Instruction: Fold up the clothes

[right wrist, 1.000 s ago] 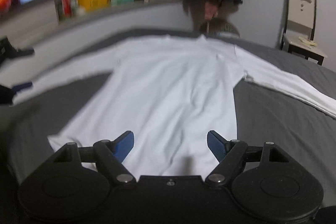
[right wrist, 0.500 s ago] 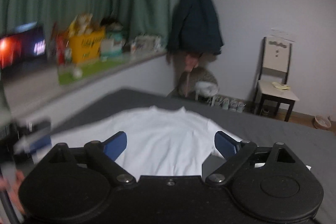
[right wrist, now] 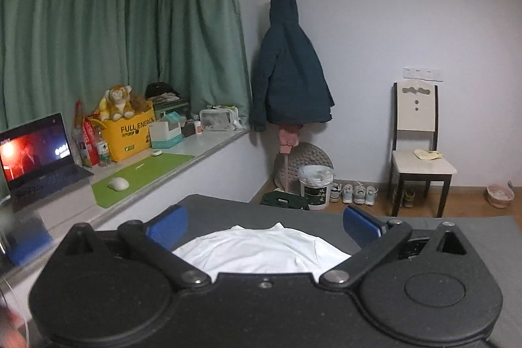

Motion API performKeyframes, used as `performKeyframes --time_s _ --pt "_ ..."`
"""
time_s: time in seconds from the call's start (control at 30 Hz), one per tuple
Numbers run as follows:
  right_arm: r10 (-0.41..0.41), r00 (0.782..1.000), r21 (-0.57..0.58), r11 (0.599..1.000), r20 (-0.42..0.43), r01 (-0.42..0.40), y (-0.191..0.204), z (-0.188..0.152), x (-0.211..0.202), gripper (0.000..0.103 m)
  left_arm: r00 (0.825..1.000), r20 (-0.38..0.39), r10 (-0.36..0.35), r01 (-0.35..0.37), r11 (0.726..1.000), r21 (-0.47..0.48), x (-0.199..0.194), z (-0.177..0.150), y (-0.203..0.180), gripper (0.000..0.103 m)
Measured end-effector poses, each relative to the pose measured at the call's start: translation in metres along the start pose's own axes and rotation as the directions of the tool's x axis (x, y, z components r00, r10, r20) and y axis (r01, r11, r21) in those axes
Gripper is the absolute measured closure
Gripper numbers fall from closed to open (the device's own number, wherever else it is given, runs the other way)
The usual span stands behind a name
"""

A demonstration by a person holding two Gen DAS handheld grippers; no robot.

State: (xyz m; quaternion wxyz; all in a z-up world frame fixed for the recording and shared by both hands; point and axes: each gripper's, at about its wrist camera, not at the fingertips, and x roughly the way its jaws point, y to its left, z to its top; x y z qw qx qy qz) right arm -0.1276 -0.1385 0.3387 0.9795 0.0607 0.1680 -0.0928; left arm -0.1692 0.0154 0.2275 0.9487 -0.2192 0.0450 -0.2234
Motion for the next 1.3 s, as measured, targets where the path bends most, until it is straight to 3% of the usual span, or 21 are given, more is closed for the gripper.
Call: performKeyframes --time_s 0.1,0.17,0.3,0.47,0.6,0.67,0.77,0.83,0.93,1.1,1.2,1.23,1.27,1.3 --pt "0.007 0.999 -0.001 1.000 -0.044 -0.007 -0.013 -0.009 0.019 0.000 0.992 -0.026 0.123 -0.120 0.988 0.092 0.014 0.018 -0.001 0.001" --pt "0.000 0.997 -0.012 1.000 -0.077 -0.001 -0.024 -0.017 0.033 0.000 0.986 -0.045 0.162 -0.155 0.979 0.133 0.021 0.021 0.002 0.001" --pt "-0.097 0.981 -0.108 0.991 -0.167 0.079 -0.036 -0.039 0.062 0.000 0.966 -0.117 0.231 -0.204 0.958 0.203 0.026 0.007 0.020 0.001" --pt "-0.133 0.956 -0.161 0.983 -0.263 0.092 -0.038 -0.070 0.074 0.000 0.921 -0.234 0.313 -0.243 0.928 0.283 0.026 -0.029 0.052 0.001" --pt "-0.094 0.958 -0.183 0.982 -0.270 0.045 -0.029 -0.084 0.071 0.000 0.881 -0.296 0.369 -0.270 0.906 0.326 0.040 -0.043 0.079 0.001" --pt "-0.055 0.964 -0.163 0.987 -0.259 0.012 -0.024 -0.083 0.071 0.000 0.868 -0.311 0.387 -0.270 0.894 0.358 0.051 -0.038 0.083 0.001" --pt "0.085 0.970 -0.011 0.996 -0.230 -0.090 -0.019 -0.067 0.074 0.000 0.848 -0.333 0.414 -0.267 0.874 0.406 0.069 -0.030 0.089 0.001" --pt "0.203 0.958 0.127 0.976 -0.205 -0.179 -0.015 -0.057 0.080 0.000 0.833 -0.346 0.432 -0.264 0.860 0.437 0.081 -0.025 0.093 0.001" --pt "0.344 0.928 0.246 0.921 -0.146 -0.303 -0.004 -0.054 0.090 0.000 0.810 -0.364 0.459 -0.258 0.837 0.482 0.098 -0.017 0.099 0.001" --pt "0.459 0.885 0.317 0.854 -0.083 -0.413 0.016 -0.056 0.081 0.000 0.770 -0.389 0.506 -0.242 0.796 0.556 0.128 -0.004 0.109 0.001" --pt "0.453 0.873 0.288 0.873 -0.182 -0.393 0.036 -0.035 0.066 0.000 0.744 -0.402 0.534 -0.229 0.769 0.597 0.145 0.003 0.115 0.001" --pt "0.449 0.867 0.256 0.883 -0.215 -0.394 0.043 -0.025 0.061 0.000 0.731 -0.411 0.545 -0.234 0.766 0.599 0.151 0.004 0.116 0.001" --pt "0.459 0.859 0.228 0.883 -0.226 -0.411 0.048 -0.015 0.056 0.000 0.714 -0.431 0.552 -0.256 0.778 0.573 0.154 0.000 0.117 0.001" --pt "0.467 0.852 0.199 0.881 -0.238 -0.428 0.052 -0.005 0.051 0.000 0.708 -0.457 0.538 -0.269 0.804 0.530 0.153 -0.008 0.117 0.001"
